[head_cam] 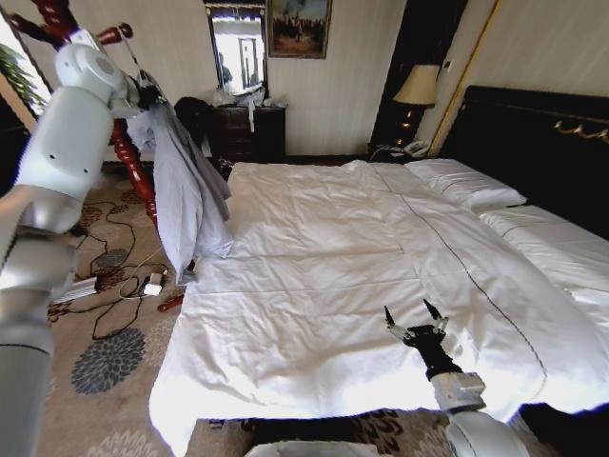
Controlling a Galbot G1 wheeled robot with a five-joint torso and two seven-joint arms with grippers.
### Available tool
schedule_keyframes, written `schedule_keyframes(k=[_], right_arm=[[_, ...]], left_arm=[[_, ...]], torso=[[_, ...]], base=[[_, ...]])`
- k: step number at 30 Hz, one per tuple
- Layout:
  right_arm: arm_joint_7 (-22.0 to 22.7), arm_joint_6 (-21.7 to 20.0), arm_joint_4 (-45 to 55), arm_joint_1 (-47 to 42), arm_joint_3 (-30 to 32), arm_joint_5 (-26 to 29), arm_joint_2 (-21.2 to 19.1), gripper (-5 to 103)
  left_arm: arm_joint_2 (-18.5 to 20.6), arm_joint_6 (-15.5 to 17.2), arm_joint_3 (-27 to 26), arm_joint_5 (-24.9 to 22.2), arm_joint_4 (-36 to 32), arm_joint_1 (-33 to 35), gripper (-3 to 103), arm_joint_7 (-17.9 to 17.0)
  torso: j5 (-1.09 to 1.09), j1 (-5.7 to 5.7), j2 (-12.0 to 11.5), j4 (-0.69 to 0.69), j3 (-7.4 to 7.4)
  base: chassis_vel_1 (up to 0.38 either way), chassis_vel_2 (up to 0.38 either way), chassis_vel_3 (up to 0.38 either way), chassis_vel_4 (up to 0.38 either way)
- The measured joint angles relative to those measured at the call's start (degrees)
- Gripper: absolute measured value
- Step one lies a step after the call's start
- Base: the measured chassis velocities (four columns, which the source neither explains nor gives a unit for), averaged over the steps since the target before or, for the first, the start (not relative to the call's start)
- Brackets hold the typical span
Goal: Pick up the clothes from the bed and hang them on the clothes hanger.
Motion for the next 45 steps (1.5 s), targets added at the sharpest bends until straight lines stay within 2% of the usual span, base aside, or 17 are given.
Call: schedule_keyframes(k=[3,4,7,9,10,12,19,22,24,31,35,38,45], right_arm=[[0.0,0.0,0.0,0.0,0.0,0.0,0.0,100],[0.0,0.0,0.0,0.0,0.0,0.0,0.0,100],[0.0,0.0,0.0,0.0,0.0,0.0,0.0,100],[0.0,0.0,0.0,0.0,0.0,0.0,0.0,100],[0.0,0.0,0.0,0.0,0.0,0.0,0.0,100],[0.0,0.0,0.0,0.0,0.0,0.0,0.0,100],[0.0,0.0,0.0,0.0,0.0,0.0,0.0,100],[0.0,0.0,0.0,0.0,0.0,0.0,0.0,100],[0.0,0.0,0.0,0.0,0.0,0.0,0.0,100],[0.0,0.0,0.0,0.0,0.0,0.0,0.0,100],[0.0,0.0,0.0,0.0,0.0,0.0,0.0,100],[0.0,0.0,0.0,0.0,0.0,0.0,0.0,100],[0.0,0.0,0.0,0.0,0.0,0.0,0.0,100]], left_arm=[[0.86,0.14,-0.69,0.95,-1.38,0.42,71,0.07],[0.86,0.14,-0.69,0.95,-1.38,0.42,71,0.07],[2.16,0.64,-0.88,1.19,-3.37,0.72,87,-0.32],[2.47,0.81,-0.88,1.22,-3.84,0.78,87,-0.5],[3.25,1.3,-0.87,1.23,-5.36,1.02,97,-0.8],[4.38,1.62,-0.84,1.24,-7.08,1.46,99,-1.07],[8.88,1.91,-2.55,1.37,-13.2,3.84,100,-1.45],[12.51,0.41,-3.65,2.63,-18.47,7.03,100,2.33],[13.72,-0.11,-4.12,2.83,-20.62,8.48,100,3.07],[15.29,0.19,-5.78,3.7,-23.63,11.06,100,2.17],[16.51,0.55,-5.83,3.47,-24.62,11.52,100,2.06],[17.66,1.06,-6.08,3.15,-26.11,12.56,100,2.12],[20.64,1.39,-9.83,3.59,-29.27,19.39,100,2.21]], torso=[[0.01,0.0,0.0,-0.01,0.0],[0.01,0.0,0.0,-0.01,0.0],[0.0,0.0,0.0,0.01,0.0],[0.0,0.0,0.0,0.01,0.0],[0.01,0.0,0.0,0.0,0.0],[0.01,0.0,0.0,-0.02,0.0],[0.0,0.0,0.0,0.01,0.0],[0.0,0.0,0.0,0.0,0.0],[-0.03,0.0,0.0,0.03,0.0],[0.01,0.0,0.0,-0.04,0.0],[0.0,0.0,-0.01,0.02,0.0],[0.02,-0.01,-0.01,-0.01,0.0],[-0.01,0.0,-0.01,0.01,0.0]], base=[[0.0,0.0,0.0,0.0],[0.0,0.0,0.0,0.0],[0.0,0.0,0.0,0.0],[0.0,0.0,0.0,0.0],[0.0,0.0,0.0,0.0],[0.0,0.0,0.0,0.0],[0.0,0.0,0.0,0.0],[0.0,0.0,0.0,0.0],[0.0,0.0,0.0,0.0],[0.0,0.0,0.0,0.0],[0.0,0.0,0.0,0.0],[0.0,0.0,0.0,0.0],[0.0,0.0,0.0,0.0]])
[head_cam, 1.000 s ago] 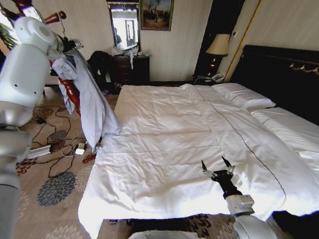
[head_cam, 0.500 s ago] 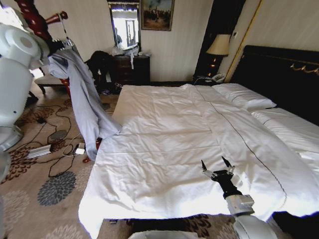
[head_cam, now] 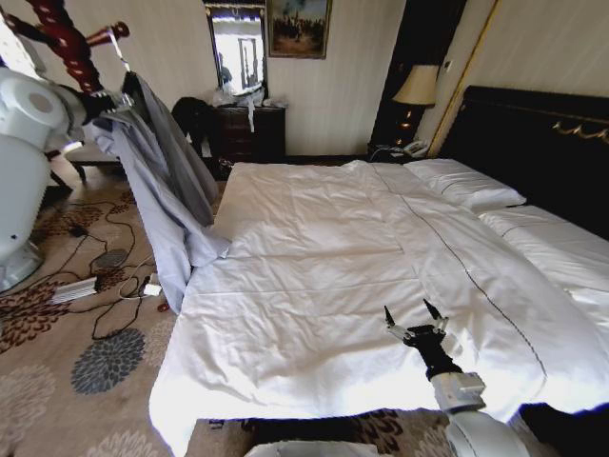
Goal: Pick up the clothes from the bed and hang them on the clothes hanger.
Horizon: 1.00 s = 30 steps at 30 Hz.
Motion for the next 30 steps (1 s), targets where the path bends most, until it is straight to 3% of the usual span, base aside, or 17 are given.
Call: schedule_keyframes(k=[14,19,30], right_arm=[[0.0,0.0,0.0,0.0,0.0,0.0,0.0,100],[0.0,0.0,0.0,0.0,0.0,0.0,0.0,100],[0.0,0.0,0.0,0.0,0.0,0.0,0.0,100]], left_arm=[[4.43,-1.32,-4.32,0.03,-5.29,5.79,100,1.0],[8.29,-0.75,-6.7,-1.01,-9.0,8.58,100,0.5],[14.3,-3.72,-10.28,-0.33,-12.97,12.83,100,1.53]], torso=[[0.01,0.0,0.0,-0.03,0.0],[0.02,0.0,0.0,0.0,0.0],[0.02,0.0,0.0,0.0,-0.01]], base=[[0.0,0.0,0.0,0.0],[0.0,0.0,0.0,0.0],[0.0,0.0,0.0,0.0]])
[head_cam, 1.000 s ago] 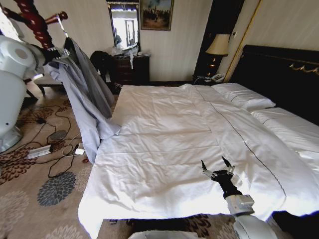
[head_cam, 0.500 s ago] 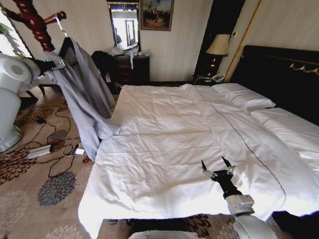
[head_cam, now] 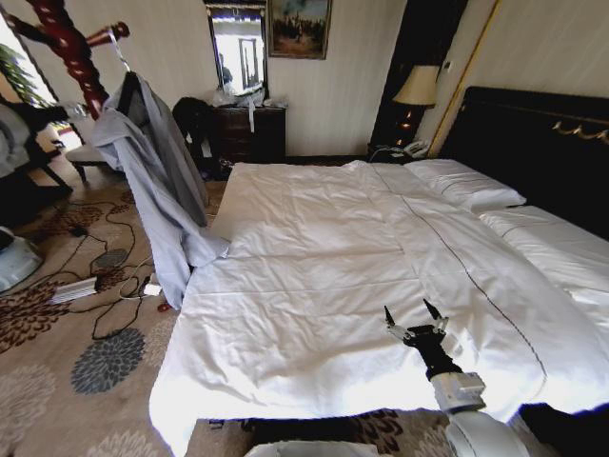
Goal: Pick up the clothes from the bed and hang them on the clothes hanger.
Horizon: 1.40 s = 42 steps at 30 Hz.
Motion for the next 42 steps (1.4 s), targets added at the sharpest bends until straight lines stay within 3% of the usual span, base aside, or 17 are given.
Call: schedule_keyframes(k=[3,6,8,14,18,20,22,25,27,30,31,32,34,36,39,41,42], right_arm=[[0.0,0.0,0.0,0.0,0.0,0.0,0.0,100],[0.0,0.0,0.0,0.0,0.0,0.0,0.0,100],[0.0,0.0,-0.01,0.0,-0.01,0.0,0.0,100],[0.0,0.0,0.0,0.0,0.0,0.0,0.0,100],[0.0,0.0,0.0,0.0,0.0,0.0,0.0,100],[0.0,0.0,0.0,0.0,0.0,0.0,0.0,100],[0.0,0.0,0.0,0.0,0.0,0.0,0.01,100],[0.0,0.0,0.0,0.0,0.0,0.0,0.0,100],[0.0,0.0,0.0,0.0,0.0,0.0,0.0,100],[0.0,0.0,0.0,0.0,0.0,0.0,0.0,100],[0.0,0.0,0.0,0.0,0.0,0.0,0.0,100],[0.0,0.0,0.0,0.0,0.0,0.0,0.0,100],[0.0,0.0,0.0,0.0,-0.01,0.0,0.0,100],[0.0,0.0,0.0,0.0,0.0,0.0,0.0,100],[0.0,0.0,0.0,0.0,0.0,0.0,0.0,100],[0.0,0.0,0.0,0.0,0.0,0.0,0.0,100],[0.0,0.0,0.0,0.0,0.0,0.0,0.0,100]], left_arm=[[1.44,-0.59,-3.1,-0.13,-2.7,4.09,100,0.07],[3.47,-3.63,-14.74,0.14,-10.86,16.94,100,1.46],[3.5,-5.05,-17.32,0.39,-13.6,21.3,100,2.02],[-1.96,-12.06,-22.67,2.54,-19.18,33.29,100,3.38],[-3.27,-14.73,-29.09,5.48,-21.86,41.88,100,5.12],[-5.35,-17.09,-36.52,9.28,-24.8,53.15,100,6.89],[-6.28,-17.93,-38.28,10.96,-25.71,56.5,100,7.58],[-9.44,-21.03,-43.22,15.46,-28.93,67.1,100,9.91],[-10.4,-21.7,-44.55,16.47,-29.79,69.85,100,10.43],[-13.77,-23.98,-48.49,19.94,-32.46,78.9,100,12.33],[-16.02,-25.42,-50.25,22.26,-34.05,83.42,100,14.26],[-16.02,-25.42,-50.25,22.26,-34.05,83.42,100,14.26],[-19.86,-28.98,-53.09,26.59,-35.71,90.52,100,18.44],[-21.11,-30.49,-53.94,27.98,-35.98,92.7,100,19.54],[-27.98,-37.43,-55.7,32.5,-37.86,101.81,100,22.82],[-29.01,-38.34,-55.66,33.2,-38.25,103.03,100,23.27],[-32.02,-41.1,-54.95,35.82,-39.14,106.39,100,24.54]], torso=[[0.0,0.0,0.0,-0.01,0.0],[0.02,0.0,0.01,0.03,0.0],[0.03,-0.01,0.02,0.06,-0.01],[-0.01,0.03,0.0,-0.08,0.02],[0.02,0.01,0.01,0.0,0.01],[-0.03,-0.01,0.01,0.04,0.0],[-0.02,-0.01,0.01,0.02,0.0],[0.0,0.0,0.01,-0.03,0.0],[0.03,0.0,0.01,-0.03,0.0],[0.0,0.0,0.01,0.01,0.0],[0.0,0.0,0.01,0.0,0.0],[0.0,0.0,0.01,0.0,0.0],[0.01,0.0,0.01,0.0,0.0],[0.03,0.0,0.01,-0.01,0.0],[0.01,0.0,0.0,-0.01,0.0],[0.0,0.0,0.0,-0.01,0.0],[0.02,-0.01,0.0,0.01,0.0]], base=[[0.0,0.0,0.0,0.0],[0.0,0.0,0.0,0.0],[0.0,0.0,0.0,0.0],[0.0,0.0,0.0,0.0],[0.0,0.0,0.0,0.0],[0.0,0.0,0.0,0.0],[0.0,0.0,0.0,0.0],[0.0,0.0,0.0,0.0],[0.0,0.0,0.0,0.0],[0.0,0.0,0.0,0.0],[0.0,0.0,0.0,0.0],[0.0,0.0,0.0,0.0],[0.0,0.0,0.0,0.0],[0.0,0.0,0.0,0.0],[0.0,0.0,0.0,0.0],[0.0,0.0,0.0,0.0],[0.0,0.0,0.0,0.0]])
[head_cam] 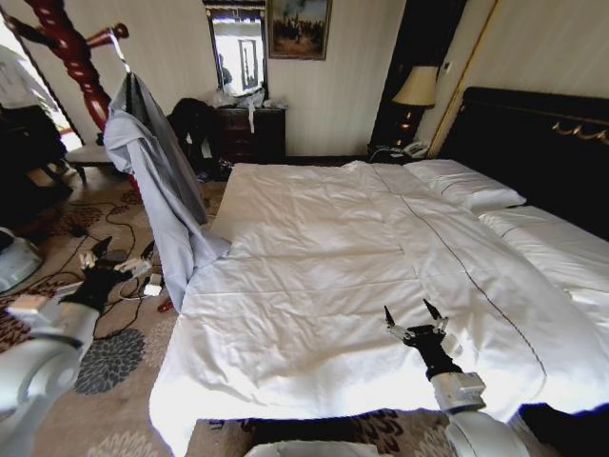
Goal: Pick up the clothes from the bed and hang them on the clothes hanger.
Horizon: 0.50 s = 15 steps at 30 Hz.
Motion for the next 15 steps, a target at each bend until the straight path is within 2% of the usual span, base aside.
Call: schedule_keyframes(k=[2,3,5,7,10,15], right_arm=[[0.0,0.0,0.0,0.0,0.0,0.0,0.0,100],[0.0,0.0,0.0,0.0,0.0,0.0,0.0,100],[0.0,0.0,0.0,0.0,0.0,0.0,0.0,100],[0.0,0.0,0.0,0.0,0.0,0.0,0.0,100],[0.0,0.0,0.0,0.0,0.0,0.0,0.0,100],[0.0,0.0,0.0,0.0,0.0,0.0,0.0,100]], left_arm=[[-3.79,-3.68,1.73,4.52,-0.57,3.29,100,1.34],[-3.79,-3.68,1.73,4.52,-0.57,3.29,100,1.34],[-8.09,-7.52,4.33,8.87,-0.95,6.26,100,2.69],[-8.81,-8.08,4.81,9.39,-1.03,6.76,100,2.93],[-13.11,-11.52,7.04,11.97,-1.06,9.82,100,3.62],[-16.8,-14.79,8.6,14.04,-0.39,12.71,100,4.08]], torso=[[-0.01,0.0,0.0,0.0,0.0],[-0.01,0.0,0.0,0.0,0.0],[-0.02,0.0,0.0,-0.02,0.0],[-0.02,0.0,0.0,-0.02,0.0],[-0.02,0.0,0.0,-0.02,0.0],[-0.01,0.0,0.0,-0.01,0.0]], base=[[0.0,0.0,0.0,0.0],[0.0,0.0,0.0,0.0],[0.0,0.0,0.0,0.0],[0.0,0.0,0.0,0.0],[0.0,0.0,0.0,0.0],[0.0,0.0,0.0,0.0]])
